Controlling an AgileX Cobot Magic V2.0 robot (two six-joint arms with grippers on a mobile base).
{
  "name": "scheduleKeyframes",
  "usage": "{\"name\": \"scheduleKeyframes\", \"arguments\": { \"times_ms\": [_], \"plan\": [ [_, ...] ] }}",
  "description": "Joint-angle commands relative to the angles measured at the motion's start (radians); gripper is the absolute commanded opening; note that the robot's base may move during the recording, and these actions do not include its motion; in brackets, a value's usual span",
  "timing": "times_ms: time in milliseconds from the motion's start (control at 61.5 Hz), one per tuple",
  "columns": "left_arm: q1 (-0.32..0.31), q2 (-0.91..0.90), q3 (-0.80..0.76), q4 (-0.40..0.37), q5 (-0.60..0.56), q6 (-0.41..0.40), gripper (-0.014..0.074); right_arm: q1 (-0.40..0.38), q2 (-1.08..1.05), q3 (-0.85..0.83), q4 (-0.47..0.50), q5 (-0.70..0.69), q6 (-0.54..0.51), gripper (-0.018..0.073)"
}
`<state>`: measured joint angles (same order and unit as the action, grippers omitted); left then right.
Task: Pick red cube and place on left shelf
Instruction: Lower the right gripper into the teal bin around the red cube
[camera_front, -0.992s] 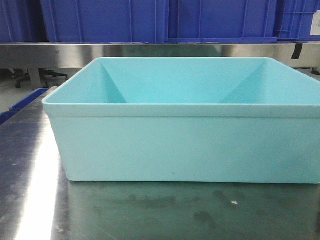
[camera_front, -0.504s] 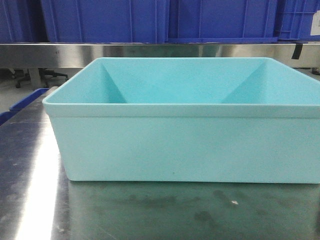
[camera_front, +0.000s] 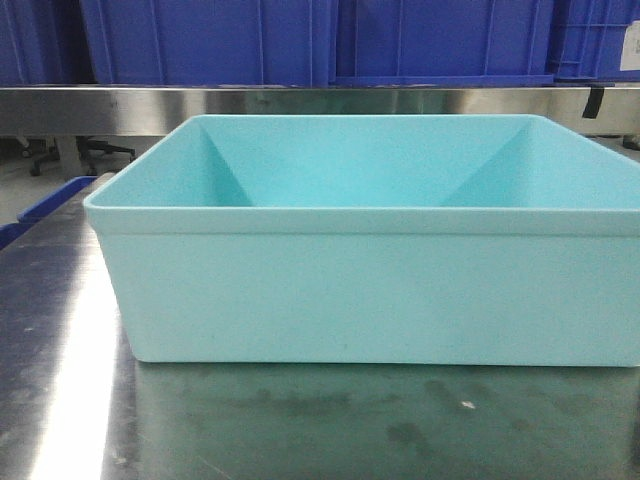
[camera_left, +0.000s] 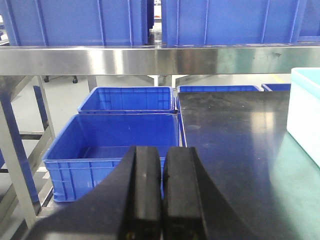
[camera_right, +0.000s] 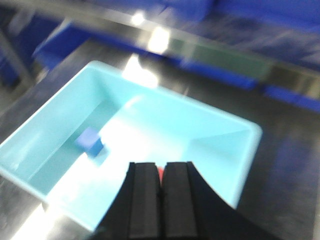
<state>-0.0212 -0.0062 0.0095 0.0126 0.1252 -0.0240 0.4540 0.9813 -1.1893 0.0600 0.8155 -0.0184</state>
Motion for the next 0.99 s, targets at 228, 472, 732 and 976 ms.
{"name": "scheduleKeyframes", "arguments": {
  "times_ms": [228, 472, 732, 976],
  "plan": [
    [-0.001, -0.015, 0.023, -0.006, -0.086, -0.001, 0.0102, 0.071, 0.424, -0.272, 0.002, 0.146, 0.096, 0.0046],
    [-0.001, -0.015, 0.023, -0.006, -0.086, -0.001, 0.0102, 0.070, 0.583, -0.334, 0.002, 0.218, 0.209, 0.0377],
    [-0.001, -0.015, 0.023, -0.006, -0.086, -0.001, 0.0102, 0.050, 0.641, -0.334, -0.026, 0.292, 0.323, 0.0610],
    [-0.001, -0.015, 0.023, -0.006, -0.086, -0.001, 0.0102, 0.049, 0.670, -0.334, -0.072, 0.287, 0.417, 0.0610]
  ]
}}
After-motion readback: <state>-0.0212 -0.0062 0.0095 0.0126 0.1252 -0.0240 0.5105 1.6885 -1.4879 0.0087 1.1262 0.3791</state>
